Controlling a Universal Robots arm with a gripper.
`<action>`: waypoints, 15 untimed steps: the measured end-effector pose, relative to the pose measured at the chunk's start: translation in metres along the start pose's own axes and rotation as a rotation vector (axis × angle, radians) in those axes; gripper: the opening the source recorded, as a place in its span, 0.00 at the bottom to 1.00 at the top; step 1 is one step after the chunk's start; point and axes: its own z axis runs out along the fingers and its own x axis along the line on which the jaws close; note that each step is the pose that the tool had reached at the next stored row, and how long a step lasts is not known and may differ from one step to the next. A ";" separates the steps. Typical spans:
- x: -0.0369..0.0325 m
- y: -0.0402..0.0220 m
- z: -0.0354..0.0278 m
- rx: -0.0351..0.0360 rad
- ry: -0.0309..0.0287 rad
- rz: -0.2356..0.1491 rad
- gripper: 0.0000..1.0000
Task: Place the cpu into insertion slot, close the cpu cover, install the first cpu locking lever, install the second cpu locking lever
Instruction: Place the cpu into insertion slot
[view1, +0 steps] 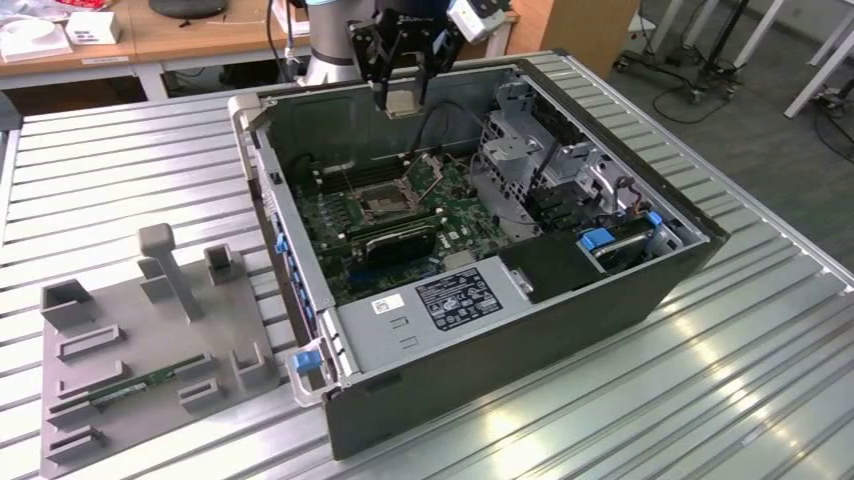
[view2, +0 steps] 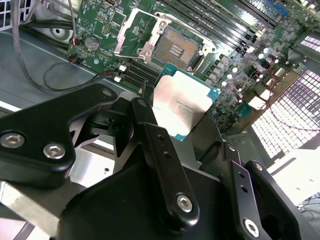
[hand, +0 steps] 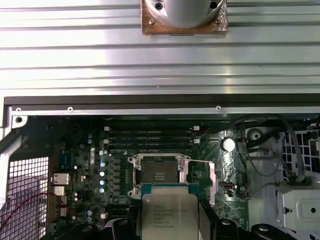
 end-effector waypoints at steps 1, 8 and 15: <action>0.0000 0.0000 0.0003 -0.0002 -0.0001 0.000 0.54; -0.0001 -0.0003 0.0028 0.0001 0.0000 0.000 0.54; -0.0001 -0.0003 0.0035 0.0000 0.0000 0.000 0.54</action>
